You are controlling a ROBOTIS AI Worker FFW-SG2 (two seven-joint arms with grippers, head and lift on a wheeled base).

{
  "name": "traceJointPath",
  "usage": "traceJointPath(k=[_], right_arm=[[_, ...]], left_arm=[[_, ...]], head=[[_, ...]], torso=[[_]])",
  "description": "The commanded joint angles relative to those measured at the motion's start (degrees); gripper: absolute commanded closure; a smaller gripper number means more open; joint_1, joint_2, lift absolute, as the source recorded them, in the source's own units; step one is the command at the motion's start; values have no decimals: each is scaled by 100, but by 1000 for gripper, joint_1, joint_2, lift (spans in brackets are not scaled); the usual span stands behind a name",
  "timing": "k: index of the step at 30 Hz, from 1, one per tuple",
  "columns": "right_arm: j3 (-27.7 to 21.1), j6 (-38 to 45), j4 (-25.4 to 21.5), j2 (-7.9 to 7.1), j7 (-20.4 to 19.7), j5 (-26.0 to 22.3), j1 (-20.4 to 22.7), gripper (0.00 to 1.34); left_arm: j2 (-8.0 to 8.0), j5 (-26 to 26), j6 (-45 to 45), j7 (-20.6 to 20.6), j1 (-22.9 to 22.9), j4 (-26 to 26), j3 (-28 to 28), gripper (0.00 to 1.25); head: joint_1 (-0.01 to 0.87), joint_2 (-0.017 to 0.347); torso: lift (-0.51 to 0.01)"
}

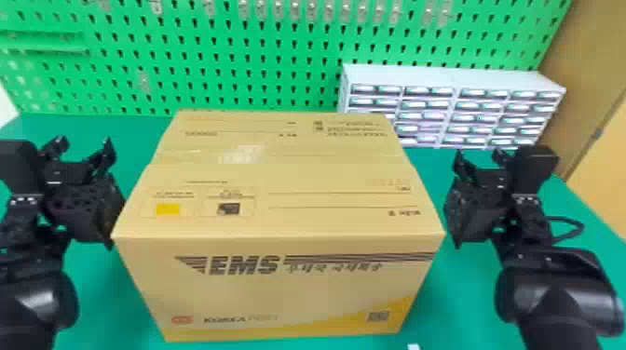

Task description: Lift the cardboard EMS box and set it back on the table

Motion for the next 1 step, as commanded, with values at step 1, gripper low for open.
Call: traceJointPath(k=[1], right_arm=[[0,0,0,0,0,0,0,529]], left_arm=[[0,0,0,-4,0,0,14,495]], head=[[678,-15]], torso=[[-93]])
